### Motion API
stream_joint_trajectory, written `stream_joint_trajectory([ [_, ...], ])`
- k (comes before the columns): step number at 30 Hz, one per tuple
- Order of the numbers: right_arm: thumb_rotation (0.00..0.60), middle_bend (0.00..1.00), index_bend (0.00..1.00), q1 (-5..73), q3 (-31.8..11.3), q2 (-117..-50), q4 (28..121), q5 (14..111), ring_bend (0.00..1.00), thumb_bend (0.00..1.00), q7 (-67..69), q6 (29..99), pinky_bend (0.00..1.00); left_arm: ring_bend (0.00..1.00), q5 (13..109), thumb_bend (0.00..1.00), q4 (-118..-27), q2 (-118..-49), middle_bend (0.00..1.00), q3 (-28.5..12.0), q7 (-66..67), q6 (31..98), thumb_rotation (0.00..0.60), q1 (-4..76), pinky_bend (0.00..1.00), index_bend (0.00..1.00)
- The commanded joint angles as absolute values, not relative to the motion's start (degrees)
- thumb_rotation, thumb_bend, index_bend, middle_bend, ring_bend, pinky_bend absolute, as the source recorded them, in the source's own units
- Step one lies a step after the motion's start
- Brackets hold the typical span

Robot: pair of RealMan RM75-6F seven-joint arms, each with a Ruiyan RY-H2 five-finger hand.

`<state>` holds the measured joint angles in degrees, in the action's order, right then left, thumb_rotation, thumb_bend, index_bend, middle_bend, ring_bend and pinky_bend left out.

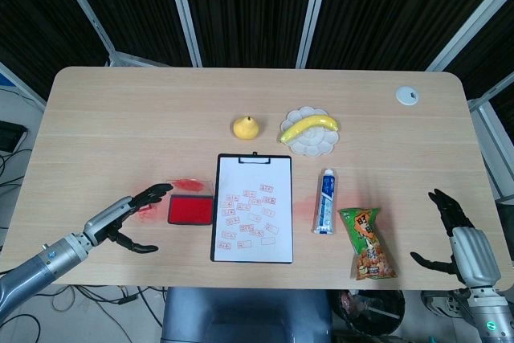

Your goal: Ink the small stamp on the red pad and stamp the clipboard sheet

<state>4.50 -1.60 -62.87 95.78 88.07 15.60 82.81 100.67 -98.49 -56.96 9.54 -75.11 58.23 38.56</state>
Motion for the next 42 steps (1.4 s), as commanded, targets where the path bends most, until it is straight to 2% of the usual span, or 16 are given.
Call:
stream_joint_trajectory([
  [1,0.6,0.0,0.03,4.5,-1.57,-62.86,95.79,88.07,0.0,0.14,15.65,82.77,0.22,0.0,100.7,0.07,-98.46,-56.98,0.0,9.68,-75.16,58.22,0.6,38.69,0.05,0.0],
  [35,0.6,0.0,0.03,4.46,-1.58,-62.74,95.63,88.16,0.0,0.14,15.97,82.85,0.22,0.0,100.46,0.07,-98.31,-56.75,0.0,11.43,-74.53,58.77,0.6,39.56,0.05,0.0],
  [38,0.6,0.0,0.03,4.42,-1.55,-62.73,95.63,88.3,0.0,0.14,15.98,82.96,0.22,0.0,99.44,0.07,-98.42,-56.75,0.0,11.24,-72.65,58.4,0.6,39.36,0.06,0.0],
  [42,0.6,0.0,0.03,4.38,-1.53,-62.69,95.68,88.3,0.0,0.14,16.06,83.0,0.22,0.0,93.59,0.1,-99.08,-56.14,0.0,9.83,-61.97,56.09,0.6,38.41,0.11,0.0],
])
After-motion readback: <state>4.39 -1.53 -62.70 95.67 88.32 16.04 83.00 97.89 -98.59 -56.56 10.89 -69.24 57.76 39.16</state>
